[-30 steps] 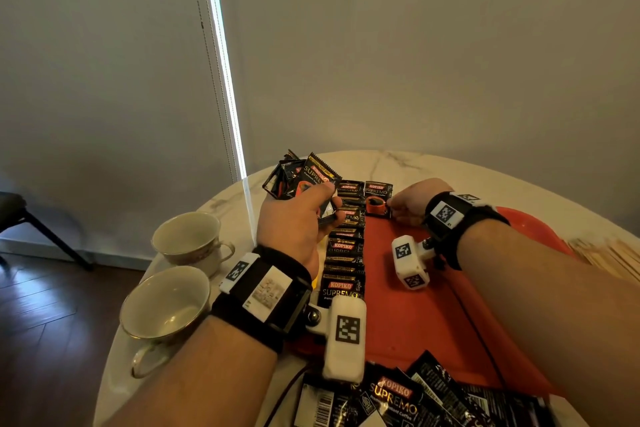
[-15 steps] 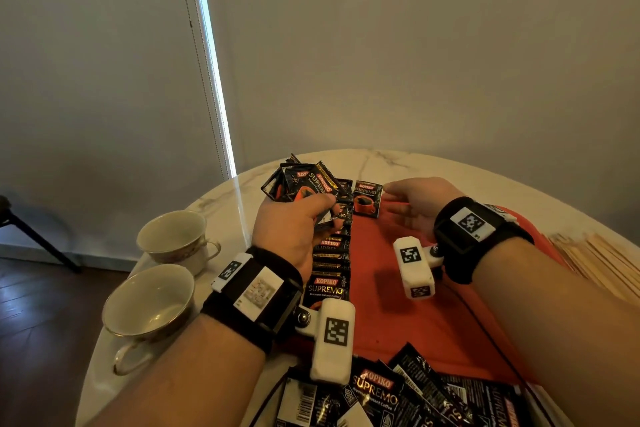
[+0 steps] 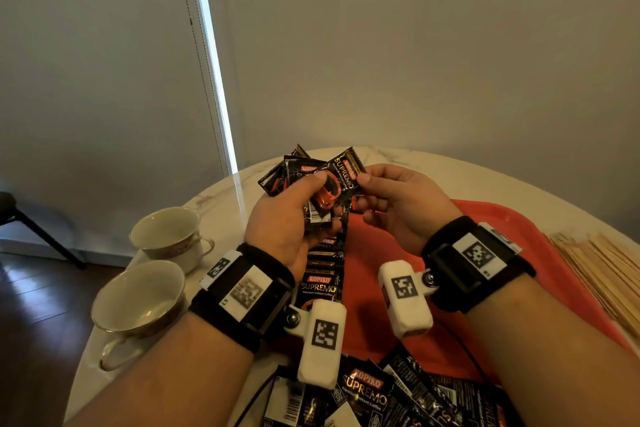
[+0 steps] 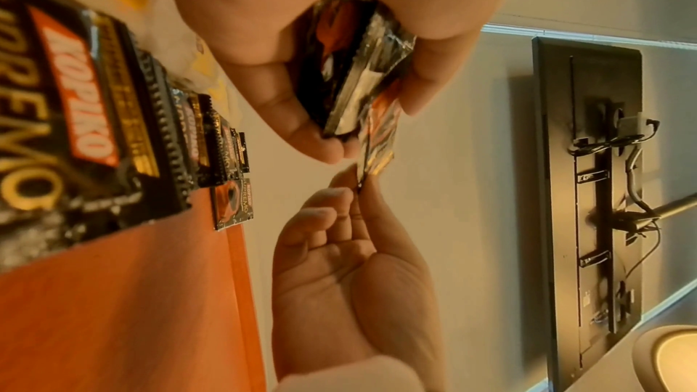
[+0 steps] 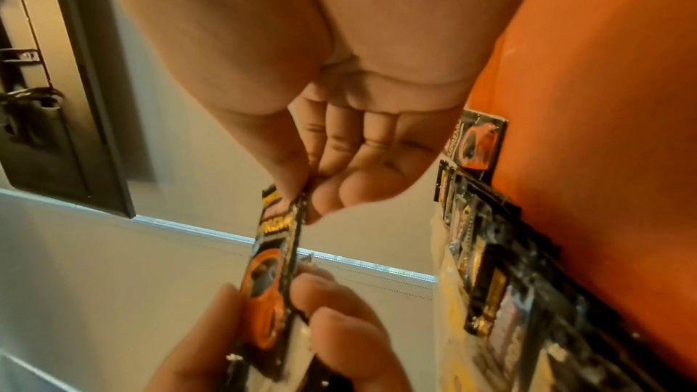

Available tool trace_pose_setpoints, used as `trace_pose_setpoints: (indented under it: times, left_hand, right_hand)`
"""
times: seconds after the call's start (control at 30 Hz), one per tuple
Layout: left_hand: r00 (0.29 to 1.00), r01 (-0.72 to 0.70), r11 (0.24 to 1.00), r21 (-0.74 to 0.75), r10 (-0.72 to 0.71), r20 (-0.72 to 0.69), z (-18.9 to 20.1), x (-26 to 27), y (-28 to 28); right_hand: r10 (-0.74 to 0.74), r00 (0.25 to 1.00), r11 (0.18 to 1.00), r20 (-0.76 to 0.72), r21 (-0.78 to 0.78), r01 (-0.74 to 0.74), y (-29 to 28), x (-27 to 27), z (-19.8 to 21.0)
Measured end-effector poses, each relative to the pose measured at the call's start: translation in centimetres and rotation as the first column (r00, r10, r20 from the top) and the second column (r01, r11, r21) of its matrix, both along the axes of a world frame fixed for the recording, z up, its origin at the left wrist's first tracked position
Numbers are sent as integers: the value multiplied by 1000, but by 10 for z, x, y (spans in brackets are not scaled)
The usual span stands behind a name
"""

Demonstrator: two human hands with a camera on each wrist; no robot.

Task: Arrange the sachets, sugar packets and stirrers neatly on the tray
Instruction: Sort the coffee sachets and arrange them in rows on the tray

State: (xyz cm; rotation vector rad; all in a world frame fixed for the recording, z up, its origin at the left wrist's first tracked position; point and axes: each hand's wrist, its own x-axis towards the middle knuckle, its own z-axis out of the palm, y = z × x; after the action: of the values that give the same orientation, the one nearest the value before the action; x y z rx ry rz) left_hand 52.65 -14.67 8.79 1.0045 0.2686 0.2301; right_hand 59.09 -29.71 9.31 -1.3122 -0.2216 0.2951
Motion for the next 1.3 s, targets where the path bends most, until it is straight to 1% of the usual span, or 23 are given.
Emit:
trace_pose_setpoints:
  times: [0.07,0.17,0.27,0.37,0.43,0.5,0.53,0.6,0.67,0.7,0.73,0.77,0.87,0.93,1.13,1.2,1.3]
  left_hand:
    - [1000,-1,999,41,1,0,-2,1,1]
    - [999,47,995,87,-47,9,-4,0,-1]
    - [996,79,990,114,-83,33,-5,-2,-4]
    - [999,29,994,103,-32,25,-9,1,-3]
    - [1000,-5,996,84,5,5,-11,3,-1]
    - [999,-34,997,67,34,-8,-11,5,0]
    - [999,-45,997,57,46,-8,-11,6,1]
    - [998,-67,997,42,67,3,-11,8,2]
    - [995,-97,995,29,97,8,-11,9,5]
    - [994,-108,994,24,108,8,-11,10,6]
    - [993,-116,993,24,115,9,-11,11,7]
    - [993,-118,993,26,118,7,-11,12,8]
    - [995,-103,994,33,103,6,-12,11,8]
    - [996,-93,994,51,92,21,-12,12,8]
    - [995,-90,994,62,88,35,-11,11,11]
    - [995,-92,994,56,91,32,-11,11,12]
    - [995,-95,994,51,94,26,-10,12,13]
  right_hand:
    - [-45,999,995,-28,87,47,-1,1,-1]
    - [-77,993,972,-93,217,96,-2,1,0]
    - [-112,987,964,-113,228,135,-3,3,-2]
    - [-102,992,987,-71,115,110,-3,2,-5]
    - [-46,998,998,-38,43,47,-1,-1,-4]
    - [0,1000,1000,-15,18,0,0,-4,-3]
    - [-8,1000,1000,-9,14,8,0,-3,-3]
    - [-89,996,996,-24,31,89,-3,1,-3]
    - [-247,963,967,-107,38,252,-9,12,-5]
    - [-322,933,945,-159,8,328,-13,19,-8]
    - [-374,906,927,-197,-50,372,-17,27,-12]
    - [-397,891,917,-221,-124,378,-21,33,-17]
    - [-408,889,881,-210,-345,323,-25,50,-30]
    - [-412,896,847,-167,-433,309,-22,58,-32]
    - [-374,920,786,-118,-567,247,-12,78,-32]
    - [-374,921,768,-105,-592,245,-8,81,-30]
    - [-354,927,759,-124,-618,208,-6,81,-26]
